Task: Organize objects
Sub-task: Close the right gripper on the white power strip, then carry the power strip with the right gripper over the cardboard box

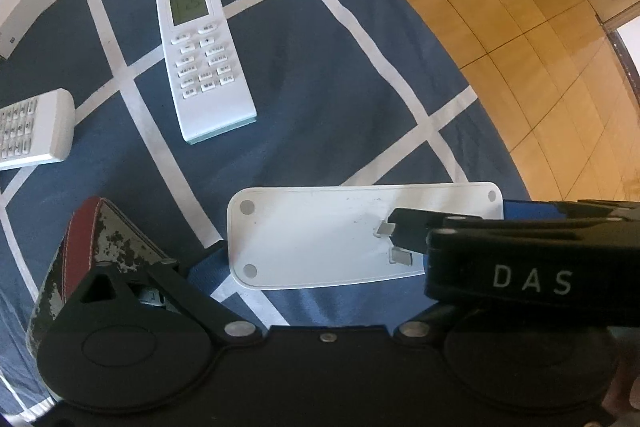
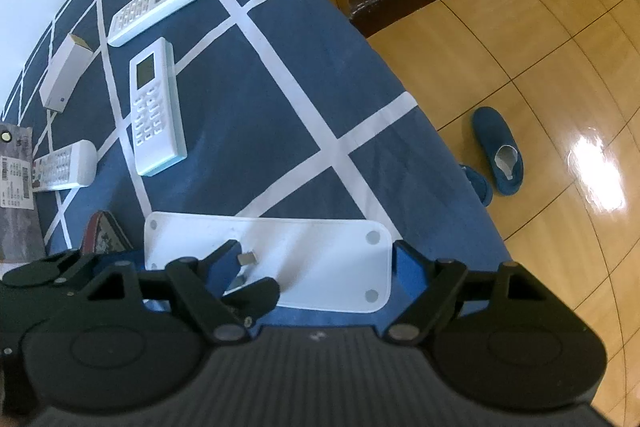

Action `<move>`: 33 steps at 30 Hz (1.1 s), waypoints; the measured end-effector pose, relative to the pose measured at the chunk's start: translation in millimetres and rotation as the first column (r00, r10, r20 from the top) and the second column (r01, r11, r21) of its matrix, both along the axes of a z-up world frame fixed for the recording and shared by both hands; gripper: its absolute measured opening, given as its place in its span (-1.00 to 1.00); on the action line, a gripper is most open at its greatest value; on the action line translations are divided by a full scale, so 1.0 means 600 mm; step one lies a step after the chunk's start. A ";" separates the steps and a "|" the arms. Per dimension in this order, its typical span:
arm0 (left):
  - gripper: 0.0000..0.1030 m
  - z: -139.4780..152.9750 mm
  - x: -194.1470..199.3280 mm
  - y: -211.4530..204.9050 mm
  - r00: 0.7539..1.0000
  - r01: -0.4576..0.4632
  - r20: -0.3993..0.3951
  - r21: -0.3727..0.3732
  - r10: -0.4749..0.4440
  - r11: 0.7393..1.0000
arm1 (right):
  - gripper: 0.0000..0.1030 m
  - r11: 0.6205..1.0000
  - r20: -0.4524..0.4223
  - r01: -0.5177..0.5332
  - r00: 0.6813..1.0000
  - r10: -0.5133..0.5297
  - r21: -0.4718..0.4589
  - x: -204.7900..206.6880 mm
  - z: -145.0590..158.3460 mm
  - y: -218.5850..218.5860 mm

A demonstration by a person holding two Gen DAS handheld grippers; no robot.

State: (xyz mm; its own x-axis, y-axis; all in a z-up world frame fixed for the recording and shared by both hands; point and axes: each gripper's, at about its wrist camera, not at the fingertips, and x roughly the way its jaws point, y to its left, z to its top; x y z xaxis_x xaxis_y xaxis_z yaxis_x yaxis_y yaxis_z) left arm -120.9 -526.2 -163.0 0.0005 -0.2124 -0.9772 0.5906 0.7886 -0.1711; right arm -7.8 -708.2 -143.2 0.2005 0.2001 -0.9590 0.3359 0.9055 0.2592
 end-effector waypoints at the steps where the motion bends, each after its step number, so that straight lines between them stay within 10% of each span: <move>1: 0.96 0.000 0.000 0.000 1.000 0.000 0.000 -0.001 0.000 1.000 | 0.57 1.000 0.001 0.000 1.000 0.000 -0.001 0.000 0.000 0.000; 33: 0.89 0.175 0.107 0.201 0.973 -0.143 0.174 -0.073 0.154 0.987 | 0.55 0.988 0.197 -0.148 0.968 0.153 -0.040 0.086 0.172 0.219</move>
